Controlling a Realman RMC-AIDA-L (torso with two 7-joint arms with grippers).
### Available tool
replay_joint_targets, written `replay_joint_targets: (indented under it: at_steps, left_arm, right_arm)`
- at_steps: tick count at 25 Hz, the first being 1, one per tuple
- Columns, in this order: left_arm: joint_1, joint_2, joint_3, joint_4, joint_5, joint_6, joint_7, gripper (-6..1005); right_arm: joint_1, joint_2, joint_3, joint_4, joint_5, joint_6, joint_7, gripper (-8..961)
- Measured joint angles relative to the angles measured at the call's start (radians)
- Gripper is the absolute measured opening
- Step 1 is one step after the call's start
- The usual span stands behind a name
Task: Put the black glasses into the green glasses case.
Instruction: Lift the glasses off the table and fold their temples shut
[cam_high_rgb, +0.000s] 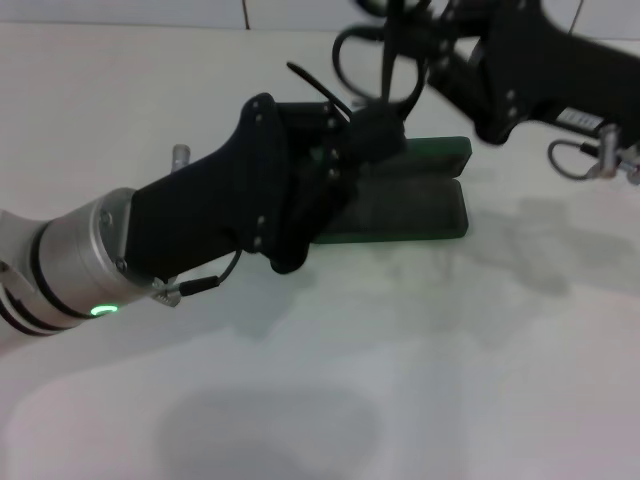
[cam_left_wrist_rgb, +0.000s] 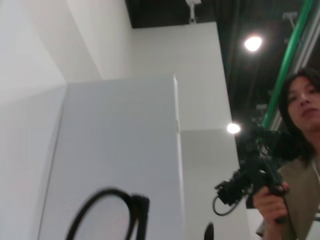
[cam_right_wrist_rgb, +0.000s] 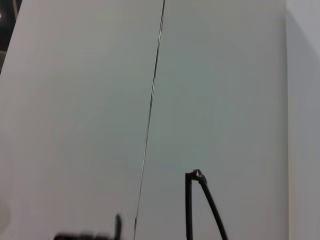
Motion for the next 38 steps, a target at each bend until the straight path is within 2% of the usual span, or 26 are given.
replay_joint_targets:
  at_steps: [4, 11, 38]
  left_arm:
    - [0.001, 0.000, 0.000, 0.000, -0.013, -0.004, -0.021, 43]
    - [-0.007, 0.000, -0.003, -0.032, -0.013, -0.007, -0.031, 43]
    - [0.014, 0.003, -0.002, -0.052, -0.015, -0.012, -0.031, 44]
  right_arm:
    - [0.015, 0.005, -0.013, -0.005, -0.078, 0.035, 0.006, 56]
    - [0.041, 0.007, -0.106, -0.008, -0.089, 0.099, 0.017, 56]
    - [0.028, 0.007, -0.117, -0.020, -0.078, 0.124, 0.033, 52]
